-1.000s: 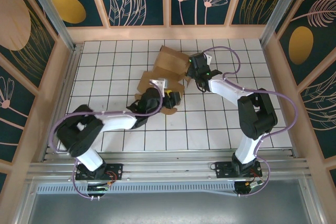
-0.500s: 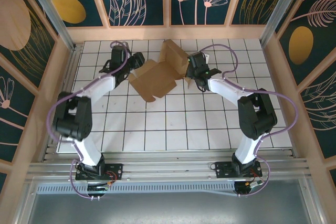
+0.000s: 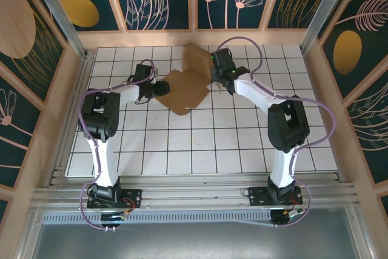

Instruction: Fold the paper box

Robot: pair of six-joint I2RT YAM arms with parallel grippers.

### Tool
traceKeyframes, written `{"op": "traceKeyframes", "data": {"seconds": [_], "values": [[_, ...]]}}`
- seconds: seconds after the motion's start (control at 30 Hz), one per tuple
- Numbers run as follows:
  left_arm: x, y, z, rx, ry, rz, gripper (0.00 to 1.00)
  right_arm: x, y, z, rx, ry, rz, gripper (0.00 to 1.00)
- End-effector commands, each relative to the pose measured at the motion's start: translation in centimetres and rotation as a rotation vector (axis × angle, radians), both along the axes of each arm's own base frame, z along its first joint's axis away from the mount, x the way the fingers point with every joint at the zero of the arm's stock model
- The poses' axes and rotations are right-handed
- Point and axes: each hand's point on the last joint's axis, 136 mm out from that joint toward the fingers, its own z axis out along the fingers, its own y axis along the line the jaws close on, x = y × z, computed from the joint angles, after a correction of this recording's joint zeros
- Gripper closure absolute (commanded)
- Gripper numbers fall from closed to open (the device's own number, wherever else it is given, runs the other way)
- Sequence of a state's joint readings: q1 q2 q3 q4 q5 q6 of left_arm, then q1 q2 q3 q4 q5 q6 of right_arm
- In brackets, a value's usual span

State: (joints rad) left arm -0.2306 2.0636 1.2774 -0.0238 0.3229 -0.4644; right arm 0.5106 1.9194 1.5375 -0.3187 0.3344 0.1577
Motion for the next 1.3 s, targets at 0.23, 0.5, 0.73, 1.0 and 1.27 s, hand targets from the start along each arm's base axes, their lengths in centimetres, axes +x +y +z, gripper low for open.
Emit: {"op": "traceKeyframes", "data": {"seconds": [0.23,0.5,0.73,1.0,1.27], "values": [[-9.1,-8.9,-1.9,-0.198,0.167,-0.182,0.47,2.2,-0.3,-1.6,-0.018,0.050,0.026,0.98],[-10.1,-8.8,-2.9,-0.145,0.164,-0.157,0.47,3.5,-1.1,-1.6,-0.009,0.104,0.000,0.97],[-9.6,-9.1,-2.3,-0.053,0.108,-0.183,0.46,4.1,-1.9,-3.0,-0.040,0.159,-0.033,0.97],[-7.9,-8.1,7.3,-0.091,-0.171,-0.110,0.21,4.0,-2.6,-2.2,-0.054,0.115,-0.045,0.98],[-8.1,-14.5,9.8,-0.248,-0.172,-0.193,0.56,3.8,-2.7,-1.0,-0.046,0.077,-0.033,0.98]]}}
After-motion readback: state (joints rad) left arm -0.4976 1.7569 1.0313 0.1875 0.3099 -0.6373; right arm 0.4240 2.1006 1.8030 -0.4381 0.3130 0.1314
